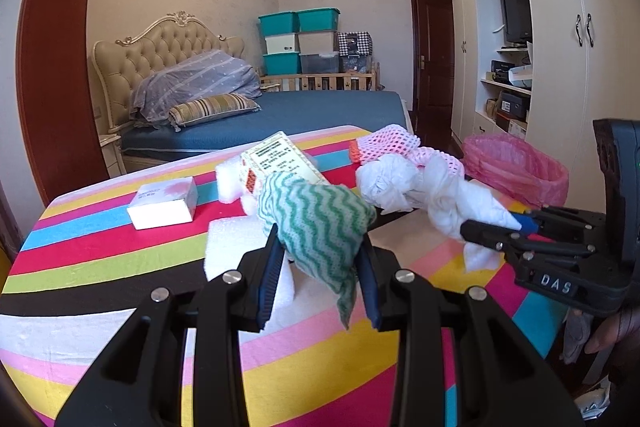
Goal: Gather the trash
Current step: 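Carry the cloth and tissue to the pink bin and release both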
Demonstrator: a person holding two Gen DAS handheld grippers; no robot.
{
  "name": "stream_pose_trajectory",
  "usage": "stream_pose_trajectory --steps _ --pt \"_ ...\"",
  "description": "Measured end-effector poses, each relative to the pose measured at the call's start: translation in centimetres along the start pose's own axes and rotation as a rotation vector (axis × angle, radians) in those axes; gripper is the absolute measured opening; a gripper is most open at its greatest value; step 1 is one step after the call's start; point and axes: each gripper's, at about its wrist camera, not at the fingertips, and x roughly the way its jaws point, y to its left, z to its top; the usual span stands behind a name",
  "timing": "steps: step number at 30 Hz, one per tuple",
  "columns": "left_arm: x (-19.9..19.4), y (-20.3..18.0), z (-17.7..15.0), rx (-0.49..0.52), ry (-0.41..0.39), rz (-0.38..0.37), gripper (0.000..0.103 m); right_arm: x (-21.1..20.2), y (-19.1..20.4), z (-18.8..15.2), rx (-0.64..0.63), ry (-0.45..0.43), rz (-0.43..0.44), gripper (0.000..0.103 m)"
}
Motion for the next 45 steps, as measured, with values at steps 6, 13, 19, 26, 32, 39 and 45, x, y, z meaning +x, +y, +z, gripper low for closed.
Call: stream_pose_trajectory --steps 6,13,19,26,32,39,45 --pt "0.5 -2.4 1.0 0.052 0.015 -0.07 0.035 -3.2 -3.2 0.5 0.01 -0.064 -0.101 0.032" --pt "2.5 -7.1 2.8 0.106 0.066 -0.229 0.037 -5.8 -8.7 0.2 0.089 -0.095 -0.206 0.032" --pt "5.2 -12.1 5.8 0.165 0.07 -0.35 0.037 -7.3 -13.7 0.2 0.162 -0.115 -0.305 0.033" --pt "10.4 -18.6 10.6 0.16 0.097 -0.485 0.038 -6.9 -19.5 1.2 0.215 -0.094 -0.427 0.034" --pt "15.0 -22.7 13.1 0.146 0.151 -0.53 0.04 -5.9 -22.6 1.8 0.193 -0.079 -0.488 0.034" --pt "18.4 -24.8 15.1 0.112 0.146 -0.5 0.075 -4.1 -23.8 1.7 0.147 -0.08 -0.518 0.075" --pt "16.9 -21.5 14.1 0.116 0.103 -0.379 0.094 -5.9 -22.8 0.6 0.136 -0.118 -0.521 0.075"
